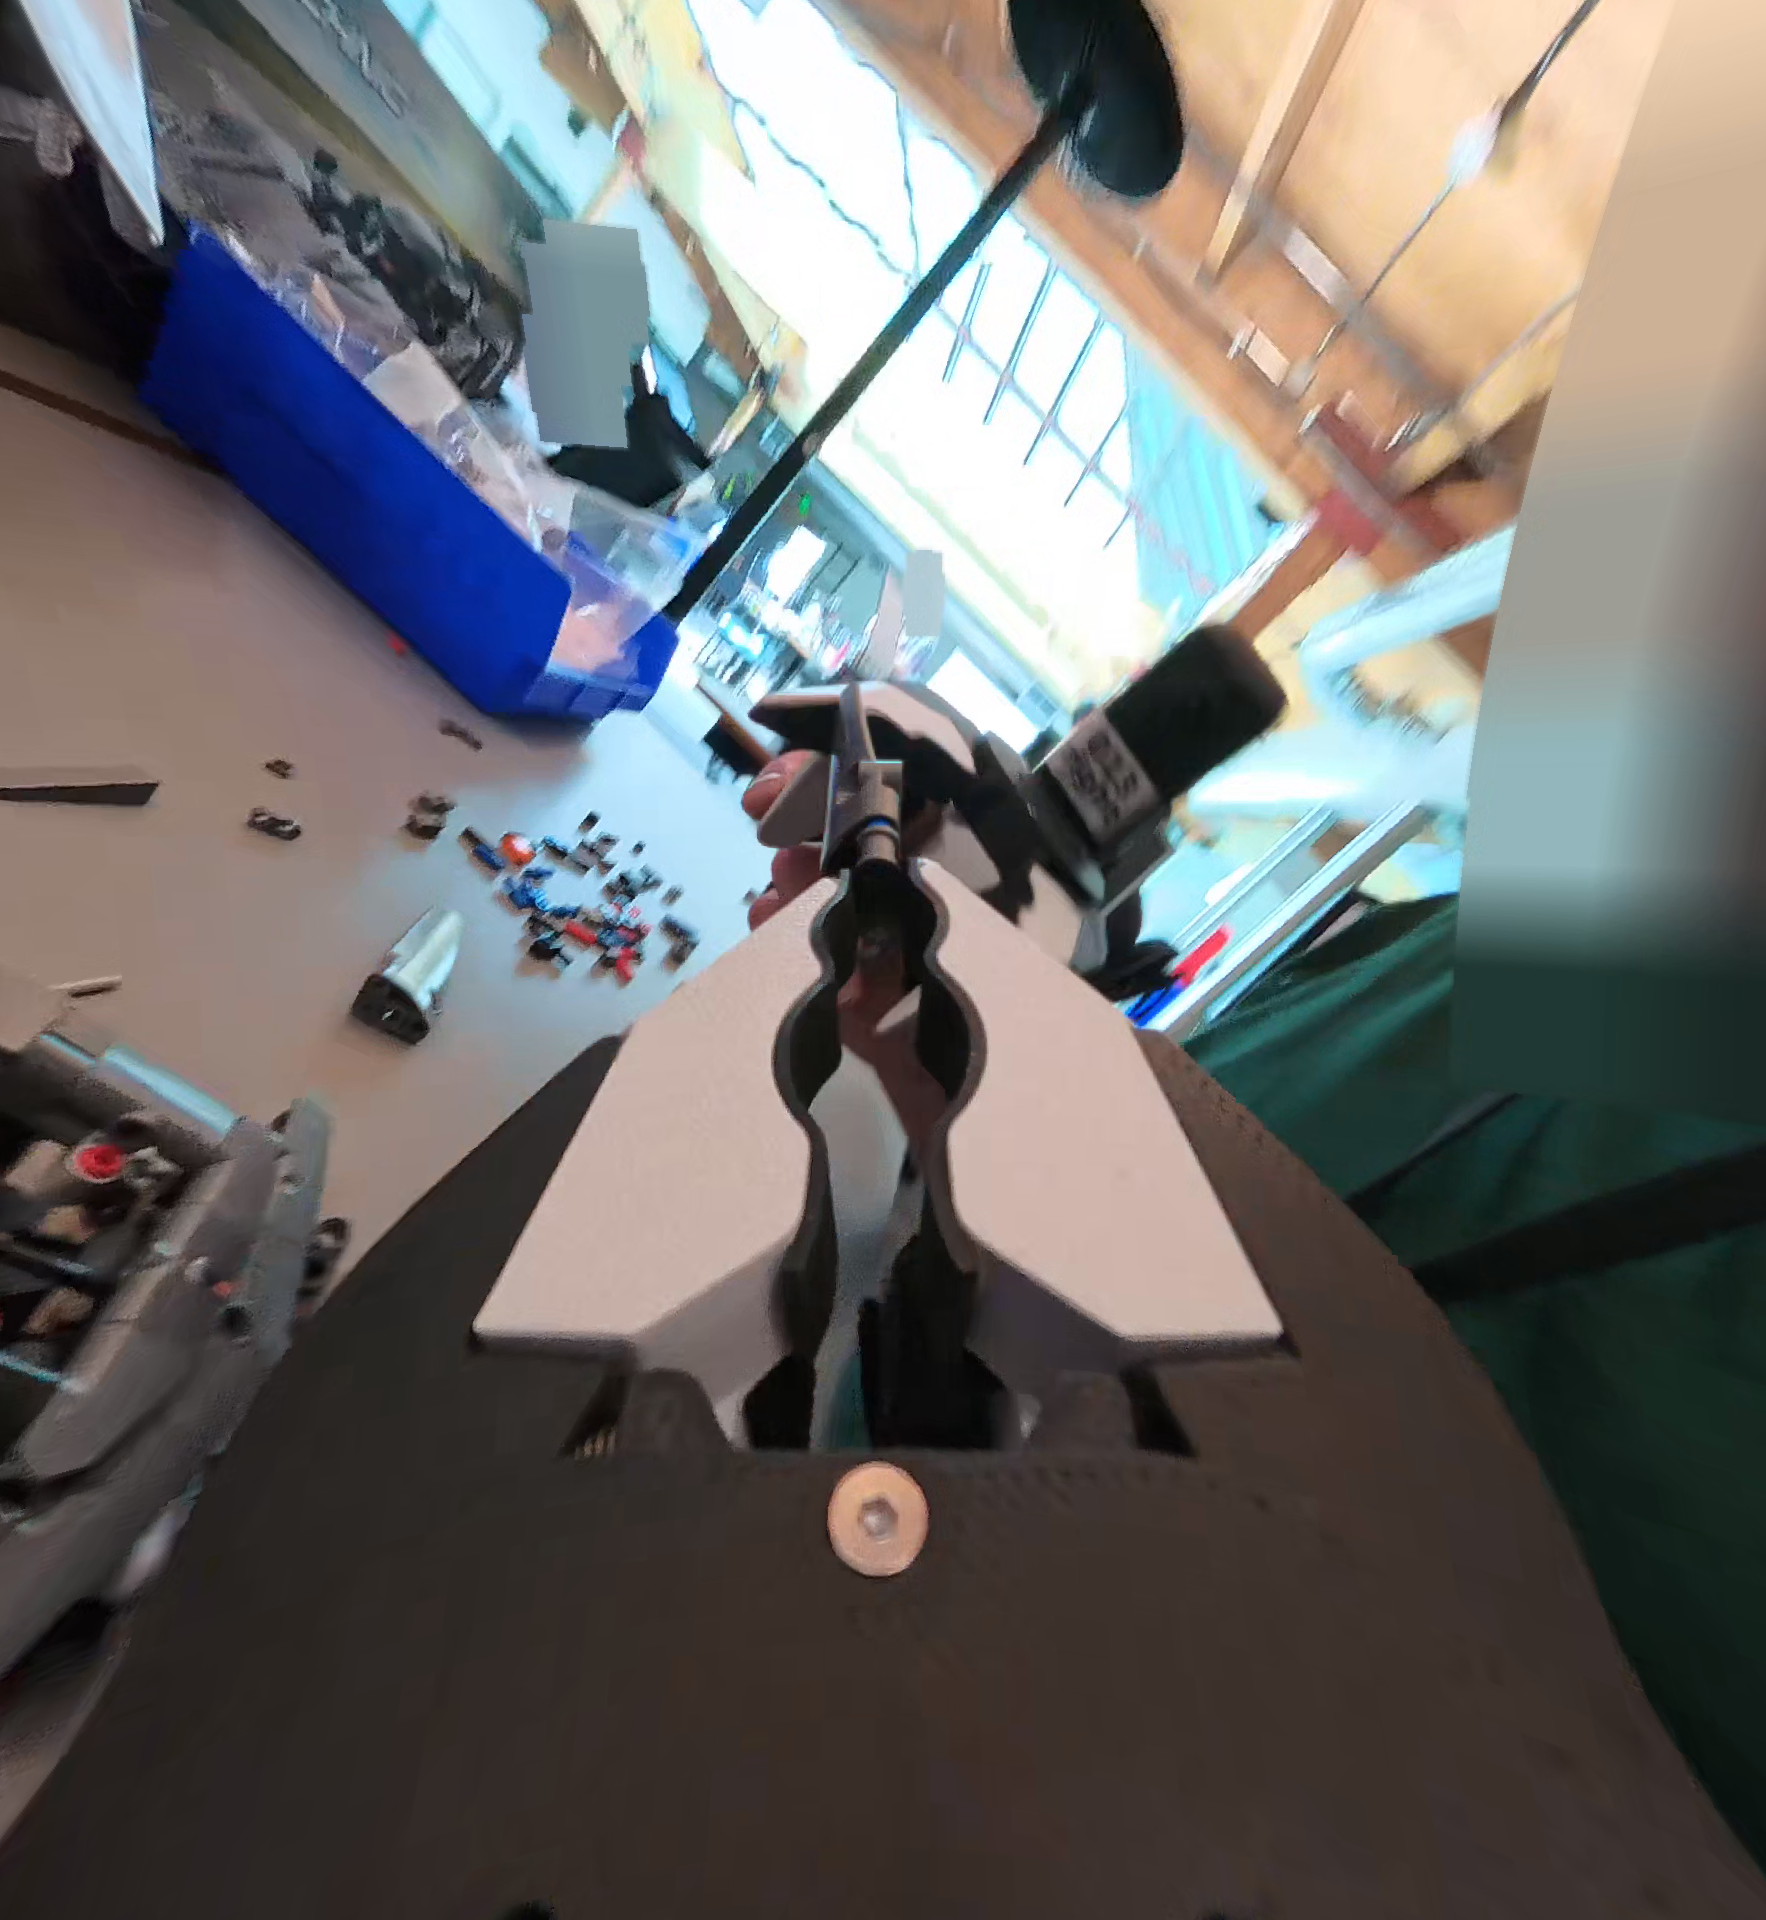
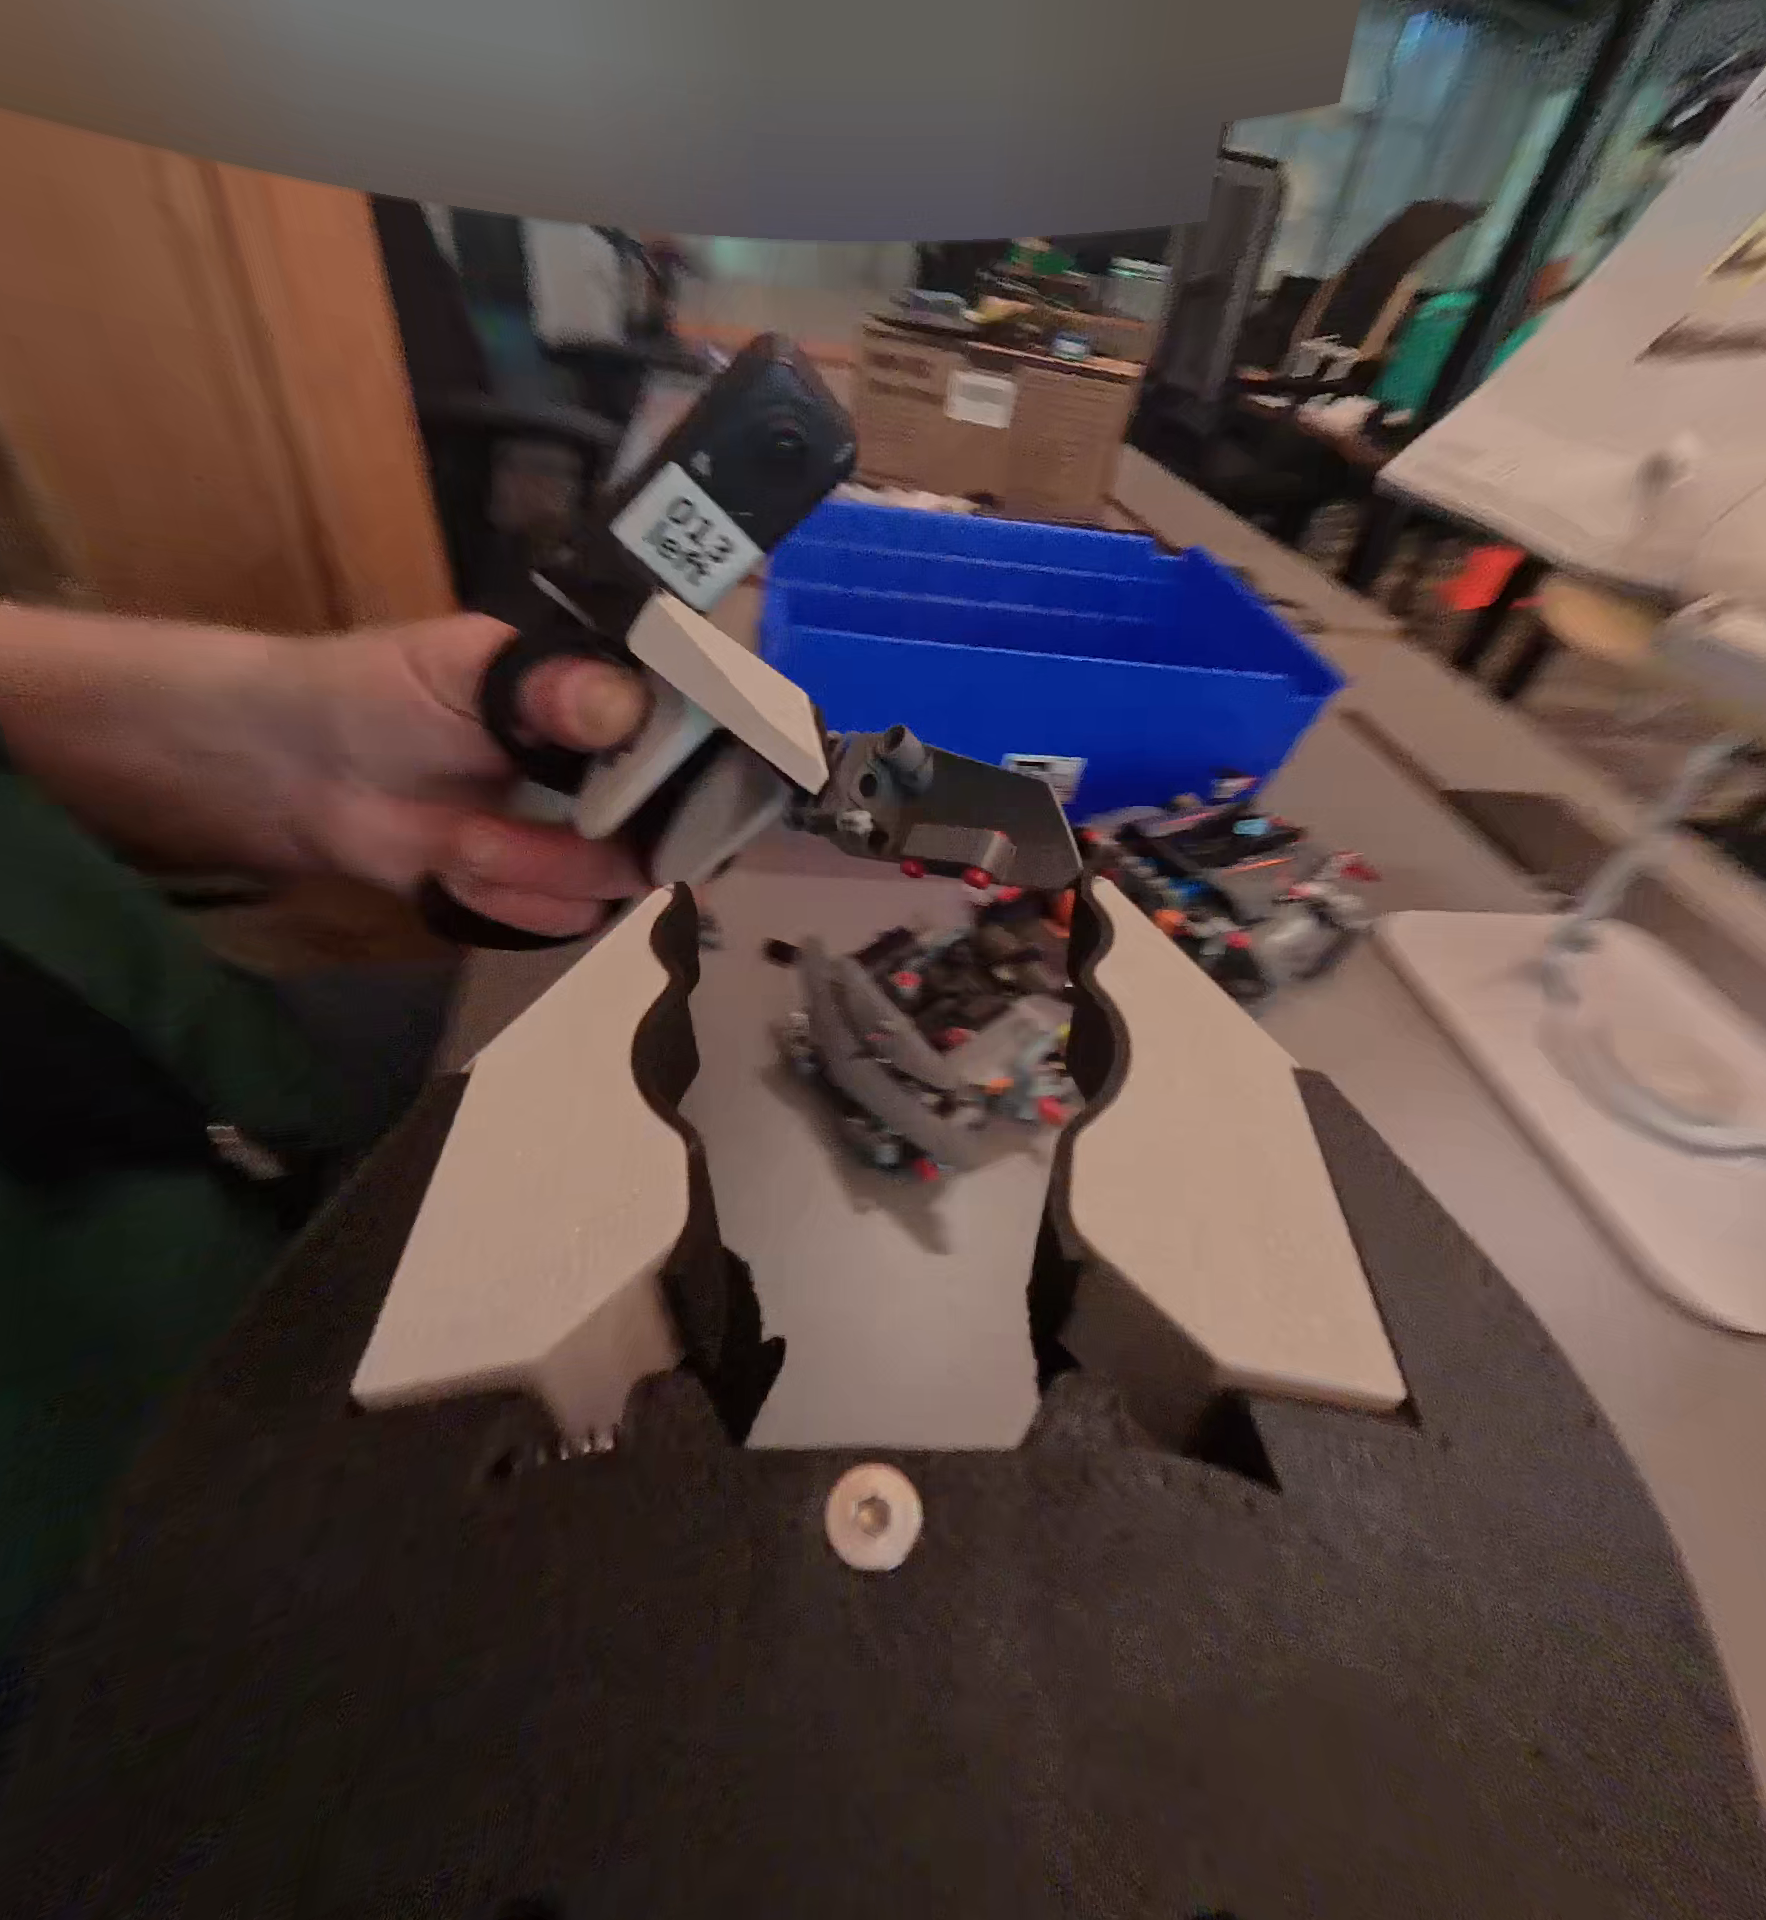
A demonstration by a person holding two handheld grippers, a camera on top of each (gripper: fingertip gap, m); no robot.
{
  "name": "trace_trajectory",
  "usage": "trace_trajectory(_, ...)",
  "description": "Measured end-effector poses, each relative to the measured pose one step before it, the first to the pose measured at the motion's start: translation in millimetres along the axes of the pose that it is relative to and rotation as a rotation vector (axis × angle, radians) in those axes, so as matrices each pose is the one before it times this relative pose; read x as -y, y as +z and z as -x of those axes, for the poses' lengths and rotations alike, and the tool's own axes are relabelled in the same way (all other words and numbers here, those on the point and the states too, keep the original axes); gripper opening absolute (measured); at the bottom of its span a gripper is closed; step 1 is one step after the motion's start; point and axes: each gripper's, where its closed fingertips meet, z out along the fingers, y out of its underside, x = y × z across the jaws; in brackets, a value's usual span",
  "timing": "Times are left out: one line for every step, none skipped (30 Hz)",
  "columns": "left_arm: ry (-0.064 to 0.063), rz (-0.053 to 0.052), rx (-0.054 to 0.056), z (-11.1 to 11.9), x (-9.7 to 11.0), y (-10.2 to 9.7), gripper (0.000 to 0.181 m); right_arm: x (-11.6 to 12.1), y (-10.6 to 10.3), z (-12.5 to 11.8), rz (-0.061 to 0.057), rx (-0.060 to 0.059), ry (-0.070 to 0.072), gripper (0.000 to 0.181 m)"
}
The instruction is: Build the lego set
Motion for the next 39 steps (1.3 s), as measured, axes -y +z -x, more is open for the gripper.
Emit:
trace_trajectory(-0.0231, -0.0442, -0.0101, -0.57, 2.33, 0.52, 0.005, 1.1, 2.2, -4.77, 0.0354, -0.0894, -0.1069, 0.069)
trace_trajectory(-0.0135, -0.0294, 0.0084, 1.2, 1.42, 0.24, 0.005, 0.01, 1.36, -5.88, 0.0386, -0.0874, -0.1021, 0.067)
trace_trajectory(-0.0067, -0.0258, 0.0085, 1.05, 2.13, -0.23, 0.005, 2.8, -0.84, -8.54, 0.0174, -0.103, -0.0914, 0.066)
trace_trajectory(-0.0082, -0.0328, 0.012, 1.54, 3.59, -1.1, 0.005, 6.93, -3.47, -5.68, -0.0102, -0.0871, -0.0824, 0.063)
trace_trajectory(-0.0099, -0.0281, -0.0073, -1.22, 3.49, -0.88, 0.005, 11.21, -5.23, -0.27, -0.0323, -0.0459, -0.0672, 0.06)
trace_trajectory(-0.0079, -0.0169, -0.0145, -2.65, 2.3, -0.22, 0.005, 9.47, -4.27, 2.27, -0.0159, -0.0098, -0.0298, 0.053)
trace_trajectory(0.0011, -0.0082, -0.0071, -2.15, 0.82, 0.57, 0.006, 5.88, -1.13, 7.34, -0.0015, 0.0406, 0.0019, 0.047)
trace_trajectory(0.0051, -0.0042, -0.0013, -1.87, -0.12, 1.06, 0.006, 0.36, 2.13, 5.81, 0.0159, 0.0336, 0.0178, 0.048)
trace_trajectory(0.0006, -0.0068, -0.0099, -2.94, -0.44, 1.68, 0.005, -2.25, 3.56, 3.8, 0.0184, 0.0172, 0.0165, 0.051)
trace_trajectory(-0.0048, -0.0054, -0.0117, -3.03, -1.14, 2.15, 0.006, -3.08, 4.12, 4.32, 0.014, 0.0163, 0.0086, 0.05)
trace_trajectory(-0.0033, -0.005, 0.013, 1.49, -1.62, 1.27, 0.006, -3.21, 3.84, 3.58, 0.0223, 0.0096, 0.0049, 0.049)
trace_trajectory(-0.0109, -0.0046, -0.0151, -1.71, -1.27, 1.15, 0.006, 1.77, 1.14, 1.31, -0.0009, -0.0092, -0.011, 0.043)
trace_trajectory(-0.0201, -0.0054, -0.0145, -1.85, -1.34, 0.94, 0.006, 1.99, 0.69, 0.73, 0.0041, -0.01, -0.0152, 0.036)
trace_trajectory(-0.01, -0.0096, -0.0039, -0.78, -0.71, 0.41, 0.006, 0.57, 1.37, -1.23, 0.0116, -0.0171, -0.0138, 0.035)
trace_trajectory(-0.0105, -0.0068, 0.0011, -0.04, -0.94, 0.09, 0.006, -0.84, 1.1, -1.9, 0.0153, -0.0145, -0.0099, 0.033)
trace_trajectory(-0.0147, -0.0067, -0.009, -1.23, -0.65, -0.17, 0.006, 0.37, -0.05, -3.56, 0.0015, -0.019, -0.0066, 0.024)
trace_trajectory(-0.0103, -0.0097, -0.0024, -0.44, 0.09, -0.52, 0.006, 0.54, -0.34, -0.11, -0.0007, 0.0124, 0.0025, 0.023)
trace_trajectory(-0.0021, -0.0063, -0.0027, -0.91, 0.15, -0.31, 0.006, 0.42, -0.23, 0.37, 0.0014, 0.0107, 0.0044, 0.022)
trace_trajectory(-0.0017, 0.0, -0.0002, -0.63, -0.04, -0.13, 0.006, 1.08, -0.48, 0.1, -0.0067, 0.0004, -0.0142, 0.022)
trace_trajectory(-0.0001, 0.0039, -0.0011, -0.58, 0.03, -0.56, 0.006, 0.28, -0.07, 0.4, 0.001, 0.0097, -0.0029, 0.022)
trace_trajectory(0.0144, 0.0019, -0.0038, -2.4, 0.52, -0.8, 0.006, 1.58, -0.23, 0.46, -0.0127, 0.0229, 0.0204, 0.021)
trace_trajectory(0.0314, 0.0014, 0.0064, -2.56, 0.76, -1.35, 0.007, 2.43, -0.82, -0.21, -0.0262, 0.0317, 0.0492, 0.021)
trace_trajectory(0.0467, 0.0098, 0.0219, -0.67, 1.44, -2.79, 0.011, 0.71, -1.07, -2.22, -0.0147, 0.0228, 0.0455, 0.021)
trace_trajectory(0.0657, 0.0228, 0.0266, 0.09, 1.16, -3.92, 0.016, 0.06, -1.7, -2.13, -0.0077, 0.0199, 0.0268, 0.021)
trace_trajectory(0.0696, 0.0162, 0.0279, -0.26, 2.9, -4.79, 0.017, 2.65, -2.34, 0.41, -0.0233, 0.0429, 0.0447, 0.021)
trace_trajectory(0.0697, 0.0097, 0.0191, -1.51, 4.81, -4.76, 0.017, 3.47, -2.43, 1.25, -0.0283, 0.0481, 0.0493, 0.021)
trace_trajectory(0.0903, 0.0274, 0.0078, -3.37, 3.13, -2.86, 0.019, 2.64, -2.35, 0.7, -0.0235, 0.035, 0.0279, 0.021)
trace_trajectory(0.1179, 0.063, 0.0332, 0.29, -2.8, -0.82, 0.02, 0.99, -1.38, 2.79, -0.008, 0.0398, 0.009, 0.021)
trace_trajectory(0.0987, 0.0487, 0.0294, 0.04, -1.96, 0.02, 0.021, 1.5, -0.69, 2.52, -0.0074, 0.028, 0.002, 0.022)
trace_trajectory(0.0663, 0.025, -0.0187, -6.21, 1.41, 0.72, 0.021, 3.2, -0.19, 3.84, -0.0161, 0.0338, 0.0082, 0.022)
trace_trajectory(0.0463, 0.0185, -0.0275, -6.69, 2.13, 1.29, 0.022, 2.78, 0.6, 4.23, -0.0107, 0.0344, 0.0091, 0.022)
trace_trajectory(0.0427, 0.0153, -0.0009, -1.95, 1.52, 1.06, 0.023, 2.0, 0.84, 1.97, -0.0063, 0.0113, -0.0051, 0.022)
trace_trajectory(0.0471, 0.0156, -0.0104, -3.09, 0.74, 0.77, 0.022, 0.0, 1.44, 2.32, 0.0075, 0.0128, -0.0055, 0.022)
trace_trajectory(0.0403, 0.0156, -0.0085, -2.41, 0.24, 0.19, 0.021, 0.4, 1.24, 3.34, 0.0039, 0.0189, -0.0057, 0.022)
trace_trajectory(0.034, 0.0108, -0.0054, -1.77, 0.94, -0.58, 0.021, 0.22, 0.61, 1.89, 0.0021, 0.0116, -0.0053, 0.022)
trace_trajectory(0.0341, 0.0117, -0.0097, -2.5, 0.57, -0.2, 0.018, -0.35, 0.44, 3.6, 0.0046, 0.0215, -0.0084, 0.022)
trace_trajectory(0.0287, 0.0144, -0.002, -1.13, -0.24, -0.37, 0.016, 0.35, 0.58, 3.62, 0.002, 0.0171, -0.011, 0.022)
trace_trajectory(0.0203, 0.0091, -0.0044, -0.44, 0.14, -1.11, 0.013, 0.78, -0.01, 2.46, -0.0013, 0.0102, -0.0073, 0.021)
trace_trajectory(0.0063, 0.0056, -0.0106, -1.06, 0.24, -0.86, 0.012, 1.0, -0.01, 1.18, -0.0041, 0.0064, 0.0021, 0.022)
